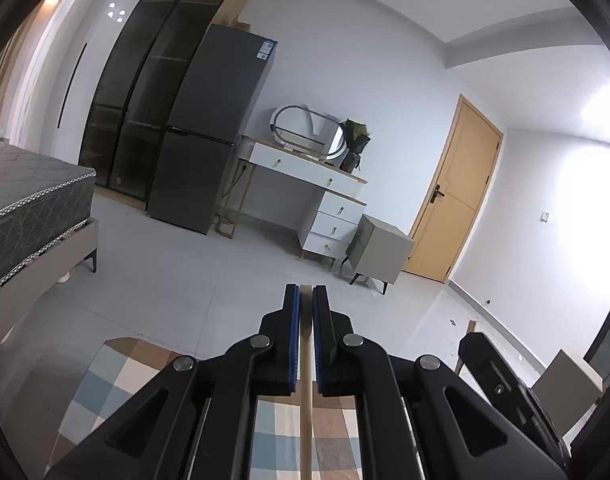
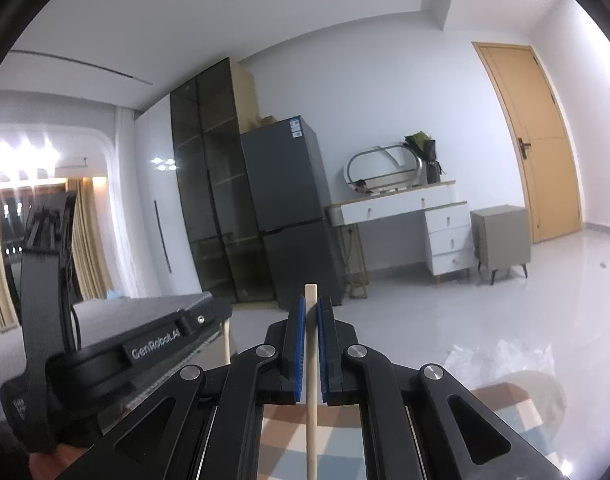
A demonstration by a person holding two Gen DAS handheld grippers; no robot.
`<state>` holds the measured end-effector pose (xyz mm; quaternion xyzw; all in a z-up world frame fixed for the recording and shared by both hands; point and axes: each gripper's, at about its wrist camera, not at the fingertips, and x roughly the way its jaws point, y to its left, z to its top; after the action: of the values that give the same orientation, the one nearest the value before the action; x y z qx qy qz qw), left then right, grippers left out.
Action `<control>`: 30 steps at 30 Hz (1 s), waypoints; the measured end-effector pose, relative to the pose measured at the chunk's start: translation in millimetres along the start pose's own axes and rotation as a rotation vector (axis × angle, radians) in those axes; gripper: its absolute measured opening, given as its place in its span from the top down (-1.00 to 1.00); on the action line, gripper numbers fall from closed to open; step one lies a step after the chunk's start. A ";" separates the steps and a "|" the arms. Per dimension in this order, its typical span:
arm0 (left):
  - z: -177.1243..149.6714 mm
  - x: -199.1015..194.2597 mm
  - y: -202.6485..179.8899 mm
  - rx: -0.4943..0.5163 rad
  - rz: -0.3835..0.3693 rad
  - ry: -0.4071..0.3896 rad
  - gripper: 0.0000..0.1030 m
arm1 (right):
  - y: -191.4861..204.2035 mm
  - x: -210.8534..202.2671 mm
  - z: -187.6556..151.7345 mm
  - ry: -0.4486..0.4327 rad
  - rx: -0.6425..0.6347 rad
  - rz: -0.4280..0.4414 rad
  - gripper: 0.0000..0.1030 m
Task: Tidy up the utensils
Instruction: 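Lift both held chopsticks and carry them above the divided holder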
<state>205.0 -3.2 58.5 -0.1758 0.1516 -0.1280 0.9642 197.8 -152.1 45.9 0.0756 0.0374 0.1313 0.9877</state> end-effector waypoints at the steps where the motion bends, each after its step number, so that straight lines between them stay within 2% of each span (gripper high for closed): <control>1: -1.1 0.5 -0.6 0.003 -0.002 0.000 0.96 | 0.7 -1.8 -1.0 0.002 -0.007 0.003 0.89; 10: -1.4 -2.5 -4.8 0.041 -0.011 -0.004 0.96 | 2.9 -21.2 -11.0 0.030 -0.056 0.011 0.89; 30: 13.9 -51.5 -17.6 0.145 -0.013 -0.029 0.96 | 10.8 -55.8 -16.5 0.131 -0.061 0.023 0.89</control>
<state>158.8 0.5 90.3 -0.1082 0.1267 -0.1424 0.9757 139.8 -154.3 34.4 0.0370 0.0973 0.1485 0.9834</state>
